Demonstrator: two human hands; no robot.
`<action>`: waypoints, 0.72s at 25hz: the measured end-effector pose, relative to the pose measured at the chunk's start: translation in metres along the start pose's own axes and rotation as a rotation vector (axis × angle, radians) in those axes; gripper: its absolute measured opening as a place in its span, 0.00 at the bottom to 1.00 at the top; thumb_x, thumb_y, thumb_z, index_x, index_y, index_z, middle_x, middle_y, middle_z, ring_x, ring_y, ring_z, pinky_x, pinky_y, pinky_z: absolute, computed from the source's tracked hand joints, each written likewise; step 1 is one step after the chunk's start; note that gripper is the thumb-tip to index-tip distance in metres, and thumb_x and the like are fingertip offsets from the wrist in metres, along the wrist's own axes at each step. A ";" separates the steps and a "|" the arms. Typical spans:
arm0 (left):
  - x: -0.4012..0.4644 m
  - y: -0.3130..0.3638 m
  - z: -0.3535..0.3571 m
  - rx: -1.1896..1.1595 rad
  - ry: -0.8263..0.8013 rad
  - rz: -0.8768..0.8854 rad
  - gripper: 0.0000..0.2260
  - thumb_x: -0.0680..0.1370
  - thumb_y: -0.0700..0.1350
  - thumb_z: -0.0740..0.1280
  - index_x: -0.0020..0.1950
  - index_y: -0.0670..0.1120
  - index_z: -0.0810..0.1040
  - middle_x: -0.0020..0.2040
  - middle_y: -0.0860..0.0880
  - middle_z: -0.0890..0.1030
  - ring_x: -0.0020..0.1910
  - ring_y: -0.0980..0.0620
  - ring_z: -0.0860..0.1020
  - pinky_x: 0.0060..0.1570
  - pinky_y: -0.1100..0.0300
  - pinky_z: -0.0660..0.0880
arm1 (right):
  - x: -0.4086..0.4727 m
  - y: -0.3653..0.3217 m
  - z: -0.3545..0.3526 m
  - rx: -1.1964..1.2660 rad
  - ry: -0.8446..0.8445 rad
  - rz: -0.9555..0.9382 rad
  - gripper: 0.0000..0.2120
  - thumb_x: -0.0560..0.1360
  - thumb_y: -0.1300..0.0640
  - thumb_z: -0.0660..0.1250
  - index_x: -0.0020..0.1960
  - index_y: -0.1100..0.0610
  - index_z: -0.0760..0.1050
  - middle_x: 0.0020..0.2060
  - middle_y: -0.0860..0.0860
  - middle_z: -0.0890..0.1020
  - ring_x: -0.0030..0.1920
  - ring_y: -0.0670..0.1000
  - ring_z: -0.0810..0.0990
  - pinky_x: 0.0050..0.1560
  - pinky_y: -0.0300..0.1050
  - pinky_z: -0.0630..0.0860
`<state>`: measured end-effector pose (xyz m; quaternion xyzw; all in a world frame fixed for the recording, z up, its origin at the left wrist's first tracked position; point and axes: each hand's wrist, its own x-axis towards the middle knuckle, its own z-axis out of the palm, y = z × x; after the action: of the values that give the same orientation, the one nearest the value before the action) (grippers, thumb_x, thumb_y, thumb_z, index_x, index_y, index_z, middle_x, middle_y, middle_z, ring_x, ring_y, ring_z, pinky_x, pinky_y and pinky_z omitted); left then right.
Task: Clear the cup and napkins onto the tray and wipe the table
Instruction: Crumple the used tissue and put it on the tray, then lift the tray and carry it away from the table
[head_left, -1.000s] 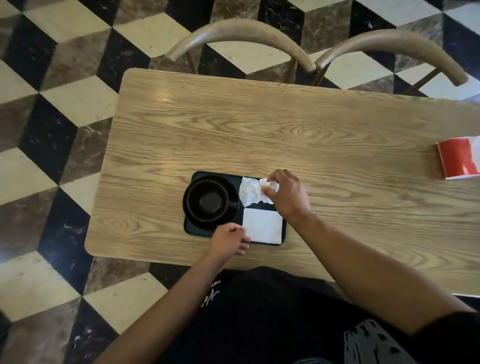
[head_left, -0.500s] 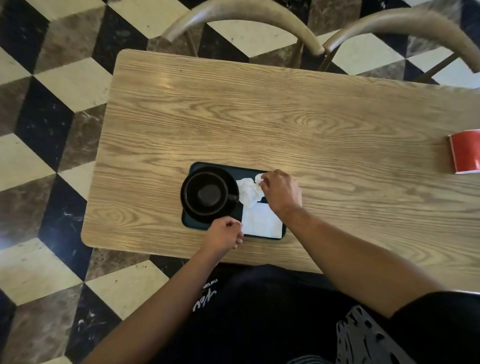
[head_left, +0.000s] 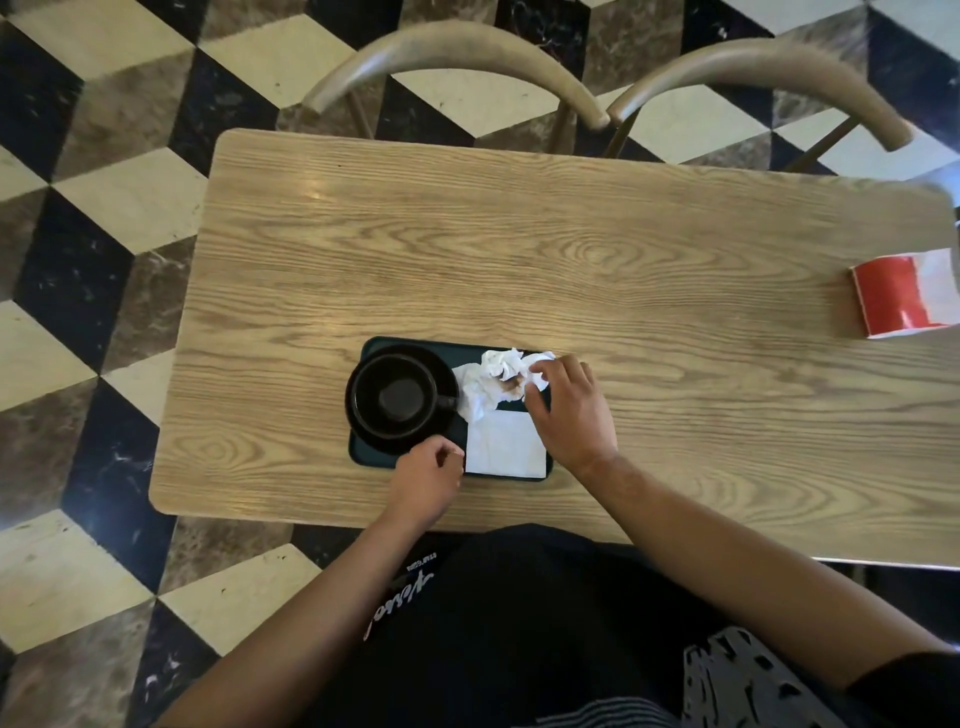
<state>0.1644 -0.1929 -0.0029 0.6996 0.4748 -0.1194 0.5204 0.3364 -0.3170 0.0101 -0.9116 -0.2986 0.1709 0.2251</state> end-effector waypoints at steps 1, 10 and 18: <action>-0.003 -0.001 -0.001 0.122 0.039 0.127 0.06 0.79 0.42 0.64 0.45 0.47 0.80 0.39 0.52 0.81 0.38 0.53 0.79 0.41 0.57 0.74 | -0.010 0.009 0.001 -0.082 -0.008 -0.023 0.18 0.79 0.49 0.61 0.66 0.54 0.73 0.60 0.52 0.77 0.61 0.55 0.74 0.60 0.55 0.75; -0.034 -0.021 0.006 0.485 0.068 0.333 0.06 0.81 0.43 0.63 0.49 0.46 0.80 0.48 0.51 0.77 0.48 0.53 0.74 0.50 0.55 0.74 | -0.081 0.061 0.015 -0.274 -0.307 0.027 0.22 0.79 0.45 0.58 0.68 0.57 0.68 0.63 0.58 0.70 0.61 0.61 0.72 0.61 0.57 0.73; -0.041 -0.073 -0.057 0.473 0.134 -0.036 0.06 0.79 0.44 0.66 0.42 0.50 0.77 0.43 0.51 0.80 0.43 0.48 0.79 0.43 0.54 0.73 | -0.085 0.047 0.033 -0.194 -0.371 0.185 0.15 0.79 0.53 0.55 0.60 0.58 0.72 0.56 0.57 0.76 0.57 0.59 0.74 0.58 0.54 0.72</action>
<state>0.0667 -0.1667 0.0040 0.7997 0.4796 -0.1899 0.3072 0.2786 -0.3934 -0.0271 -0.9054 -0.2651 0.3259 0.0612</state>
